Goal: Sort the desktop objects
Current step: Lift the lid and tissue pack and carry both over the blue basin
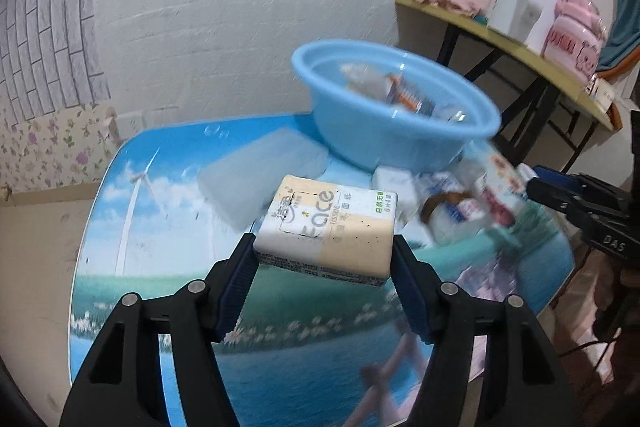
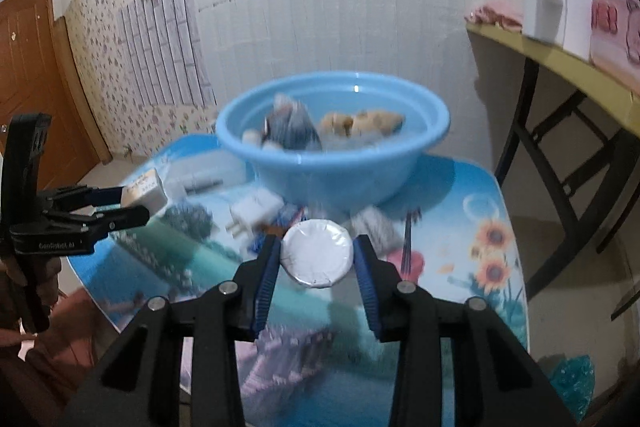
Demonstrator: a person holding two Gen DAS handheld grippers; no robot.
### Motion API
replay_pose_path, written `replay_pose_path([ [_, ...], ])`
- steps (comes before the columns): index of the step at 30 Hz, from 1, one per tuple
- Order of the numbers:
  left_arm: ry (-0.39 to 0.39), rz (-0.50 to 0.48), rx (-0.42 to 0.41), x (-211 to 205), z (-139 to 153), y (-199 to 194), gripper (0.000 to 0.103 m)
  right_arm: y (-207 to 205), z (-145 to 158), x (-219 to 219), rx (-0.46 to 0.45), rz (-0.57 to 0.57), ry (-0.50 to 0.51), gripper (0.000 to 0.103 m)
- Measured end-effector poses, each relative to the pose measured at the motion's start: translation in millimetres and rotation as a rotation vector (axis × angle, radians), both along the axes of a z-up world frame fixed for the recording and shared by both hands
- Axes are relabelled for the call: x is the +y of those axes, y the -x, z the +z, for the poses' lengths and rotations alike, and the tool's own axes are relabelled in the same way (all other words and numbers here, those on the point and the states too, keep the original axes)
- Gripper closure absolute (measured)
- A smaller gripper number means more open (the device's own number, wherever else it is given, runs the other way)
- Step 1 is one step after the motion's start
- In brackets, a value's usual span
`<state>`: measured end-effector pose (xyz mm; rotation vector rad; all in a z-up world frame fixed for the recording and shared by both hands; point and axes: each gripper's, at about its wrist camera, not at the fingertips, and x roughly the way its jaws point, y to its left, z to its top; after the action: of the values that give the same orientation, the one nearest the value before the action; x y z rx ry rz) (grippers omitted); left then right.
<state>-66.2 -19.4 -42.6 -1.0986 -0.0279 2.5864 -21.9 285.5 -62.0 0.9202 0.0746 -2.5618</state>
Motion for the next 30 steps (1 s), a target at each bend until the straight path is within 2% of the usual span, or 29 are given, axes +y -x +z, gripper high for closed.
replay_pose_path([
  [12,-0.016,-0.045,0.062,29.4,33.2,31.5,0.038,32.8,16.0,-10.3,0.009,0.025,0.023,0.066],
  [20,0.002,-0.084,0.076,56.5,37.2,61.5,0.038,56.0,15.1,-11.5,0.015,0.01,0.06,0.066],
  [30,0.027,-0.108,0.09,77.4,36.2,97.7,0.038,81.7,9.8,-13.6,0.008,-0.004,0.052,0.066],
])
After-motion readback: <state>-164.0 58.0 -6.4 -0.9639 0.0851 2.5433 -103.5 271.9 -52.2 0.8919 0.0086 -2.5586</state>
